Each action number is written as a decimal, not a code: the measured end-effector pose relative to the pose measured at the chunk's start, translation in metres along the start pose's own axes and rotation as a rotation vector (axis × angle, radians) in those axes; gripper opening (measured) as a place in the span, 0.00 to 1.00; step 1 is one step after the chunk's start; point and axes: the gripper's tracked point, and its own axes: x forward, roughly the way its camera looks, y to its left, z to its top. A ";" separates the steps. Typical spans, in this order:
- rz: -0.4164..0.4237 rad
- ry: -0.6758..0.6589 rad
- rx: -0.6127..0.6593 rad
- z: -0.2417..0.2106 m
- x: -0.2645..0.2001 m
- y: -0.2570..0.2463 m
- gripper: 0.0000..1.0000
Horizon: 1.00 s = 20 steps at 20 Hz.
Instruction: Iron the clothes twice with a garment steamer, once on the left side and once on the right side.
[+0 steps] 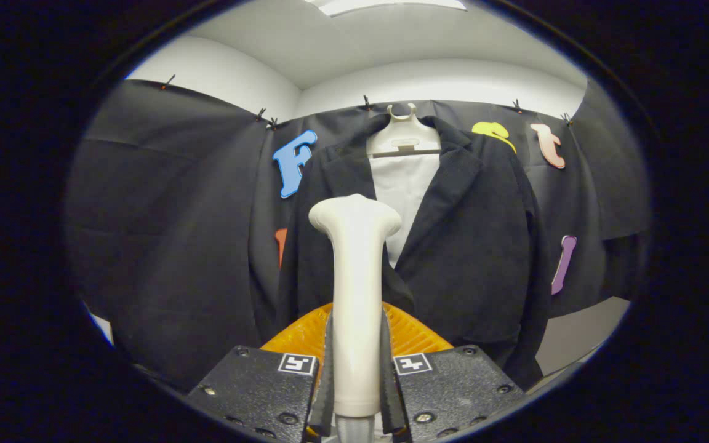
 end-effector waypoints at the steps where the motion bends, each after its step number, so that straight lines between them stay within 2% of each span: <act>1: -0.004 0.012 -0.003 -0.003 -0.001 0.000 0.33; 11: -0.003 0.119 0.004 -0.045 -0.016 0.006 0.33; 20: -0.004 0.156 0.009 -0.062 -0.018 0.002 0.33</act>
